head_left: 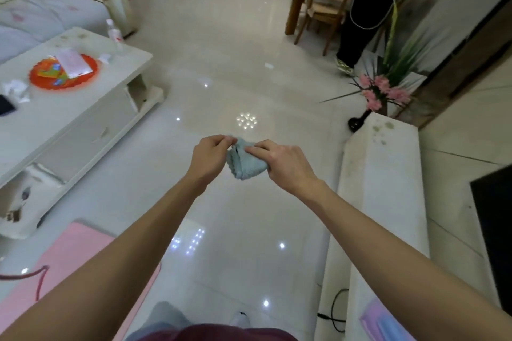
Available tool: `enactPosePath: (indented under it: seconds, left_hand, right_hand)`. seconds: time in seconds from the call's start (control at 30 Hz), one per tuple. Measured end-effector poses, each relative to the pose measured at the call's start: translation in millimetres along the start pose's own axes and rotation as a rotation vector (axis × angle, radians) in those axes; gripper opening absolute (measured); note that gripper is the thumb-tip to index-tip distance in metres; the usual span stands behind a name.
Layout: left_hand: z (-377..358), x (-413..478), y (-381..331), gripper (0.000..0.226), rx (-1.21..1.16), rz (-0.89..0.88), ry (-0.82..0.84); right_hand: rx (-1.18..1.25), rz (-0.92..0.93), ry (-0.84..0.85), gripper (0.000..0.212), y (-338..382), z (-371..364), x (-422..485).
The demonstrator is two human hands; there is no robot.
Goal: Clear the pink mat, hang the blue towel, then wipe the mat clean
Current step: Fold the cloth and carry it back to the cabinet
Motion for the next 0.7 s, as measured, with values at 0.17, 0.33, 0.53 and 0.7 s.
enactPosePath:
  seconds: [0.17, 0.33, 0.53, 0.7]
  left_hand:
    - [-70.3, 35.9, -27.1, 0.026, 0.019, -0.026, 0.116]
    - [-127.8, 86.6, -41.3, 0.027, 0.041, -0.055, 0.231]
    - [-203.4, 182.8, -37.3, 0.027, 0.048, -0.047, 0.391]
    - [-270.7, 261.8, -46.4, 0.029, 0.072, -0.052, 0.542]
  right_hand:
    - [-0.026, -0.117, -0.020, 0.054, -78.4, 9.0, -9.5]
    - [-0.038, -0.233, -0.025, 0.056, -149.2, -0.6, 1.7]
    - [-0.081, -0.365, 0.039, 0.063, -231.0, -27.4, 36.7]
    - [-0.127, -0.496, 0.101, 0.068, -298.9, -35.4, 69.6]
Point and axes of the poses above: each hand's wrist, its own x-axis towards the middle knuckle, its own z-axis out of the back of the hand, y = z × x, the point moved 9 cm from there along x, towards the middle knuckle, and after that the axes turned 9 degrees about -z, right-handed, at the moved point
